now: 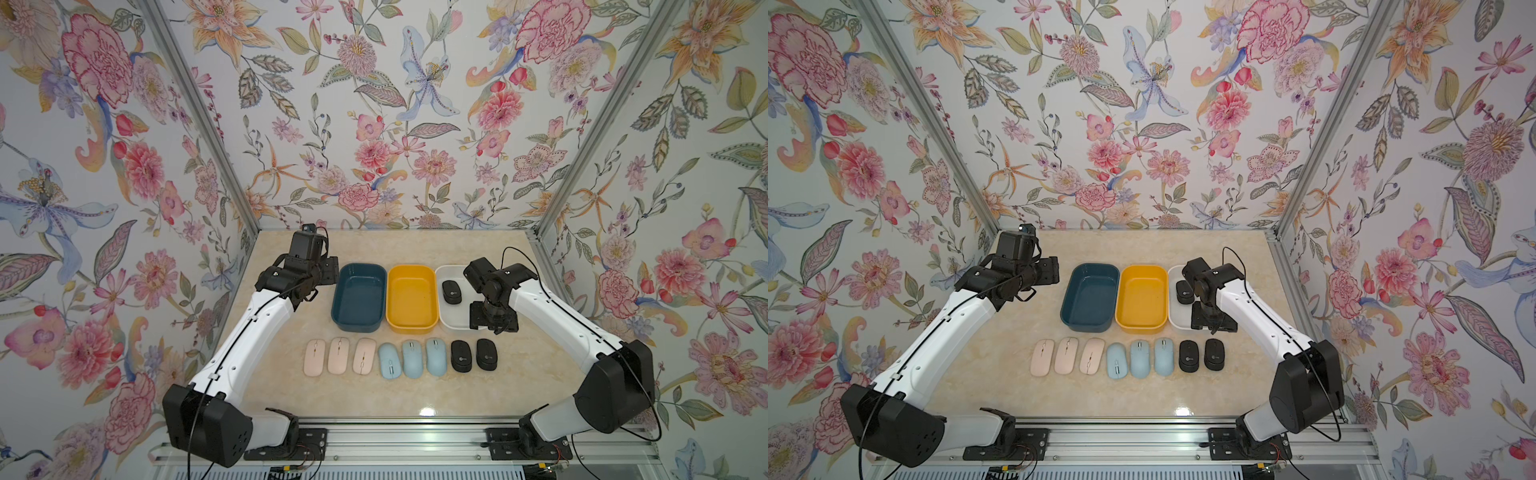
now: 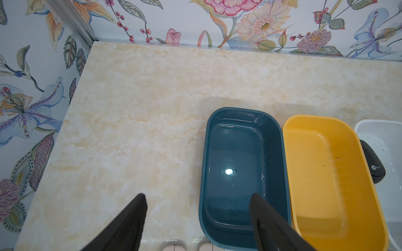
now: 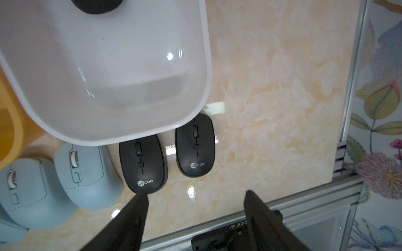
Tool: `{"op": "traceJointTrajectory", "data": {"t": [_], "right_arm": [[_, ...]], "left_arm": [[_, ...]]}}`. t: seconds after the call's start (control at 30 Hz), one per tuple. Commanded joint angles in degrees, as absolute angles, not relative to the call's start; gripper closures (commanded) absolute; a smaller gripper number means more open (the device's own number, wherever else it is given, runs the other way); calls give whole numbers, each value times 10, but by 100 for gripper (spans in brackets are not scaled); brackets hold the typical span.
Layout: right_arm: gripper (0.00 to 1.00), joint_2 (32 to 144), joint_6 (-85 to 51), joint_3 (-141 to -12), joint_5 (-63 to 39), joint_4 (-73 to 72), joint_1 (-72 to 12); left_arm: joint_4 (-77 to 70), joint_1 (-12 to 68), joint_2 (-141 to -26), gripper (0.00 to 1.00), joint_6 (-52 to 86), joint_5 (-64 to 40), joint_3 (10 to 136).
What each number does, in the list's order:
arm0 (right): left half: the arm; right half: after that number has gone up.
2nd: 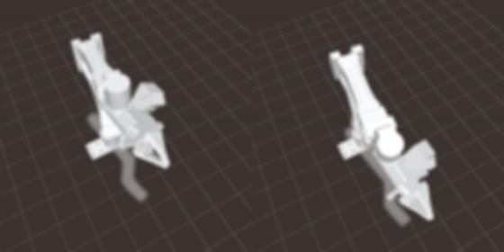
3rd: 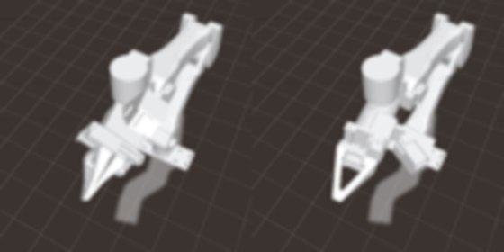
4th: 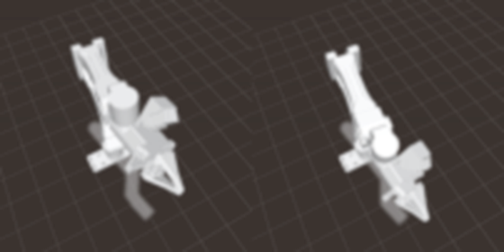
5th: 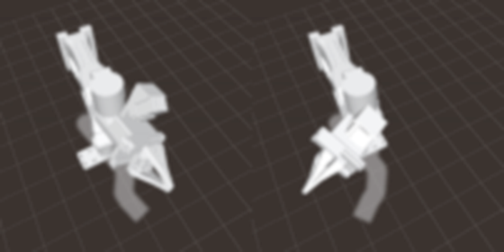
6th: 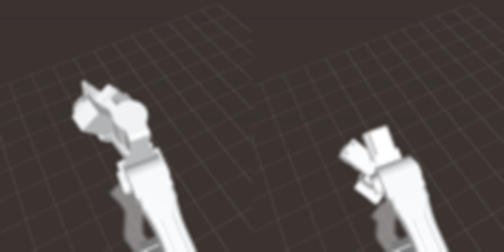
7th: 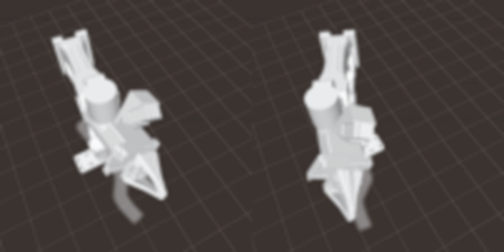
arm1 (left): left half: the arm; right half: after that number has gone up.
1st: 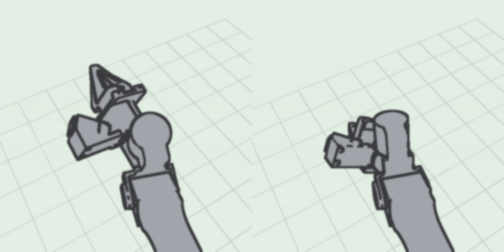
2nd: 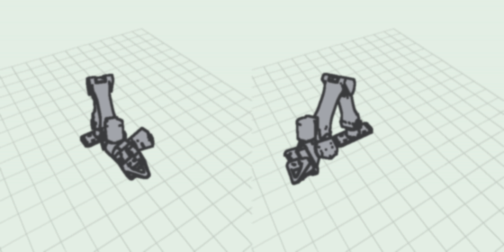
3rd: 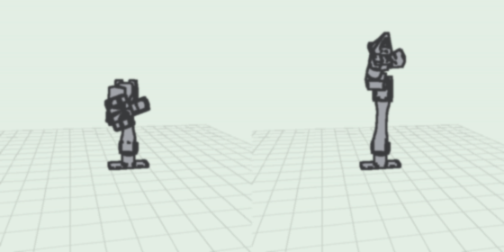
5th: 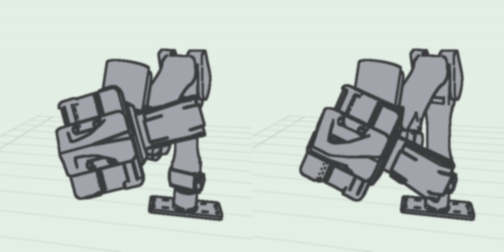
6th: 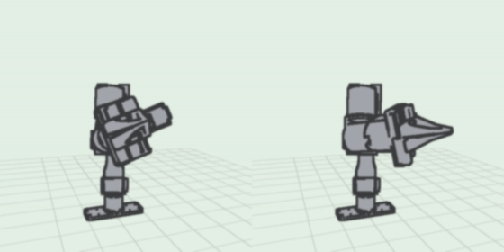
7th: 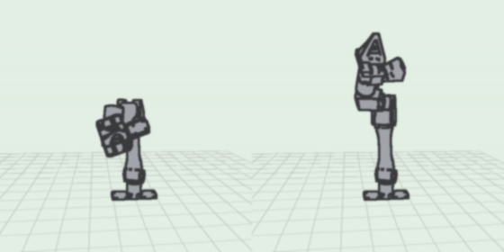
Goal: Place the mice by color into the storage box
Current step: Place the mouse in the storage box, then pick up the mouse from the center of the board.
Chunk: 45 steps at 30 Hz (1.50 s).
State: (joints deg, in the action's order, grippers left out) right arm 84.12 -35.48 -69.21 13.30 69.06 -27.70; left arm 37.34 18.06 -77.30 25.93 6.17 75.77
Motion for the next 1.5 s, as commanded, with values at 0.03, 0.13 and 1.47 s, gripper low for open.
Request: {"op": "traceJointTrajectory", "data": {"t": [0.03,0.13,1.47], "right_arm": [[25,803,-428,-608,126,659,-291],[21,796,-444,-571,122,642,-301],[16,883,-384,-486,70,488,-222]], "left_arm": [[384,190,-791,22,256,53,776],[383,194,-789,22,257,52,775],[388,198,-762,22,271,57,749]]}}
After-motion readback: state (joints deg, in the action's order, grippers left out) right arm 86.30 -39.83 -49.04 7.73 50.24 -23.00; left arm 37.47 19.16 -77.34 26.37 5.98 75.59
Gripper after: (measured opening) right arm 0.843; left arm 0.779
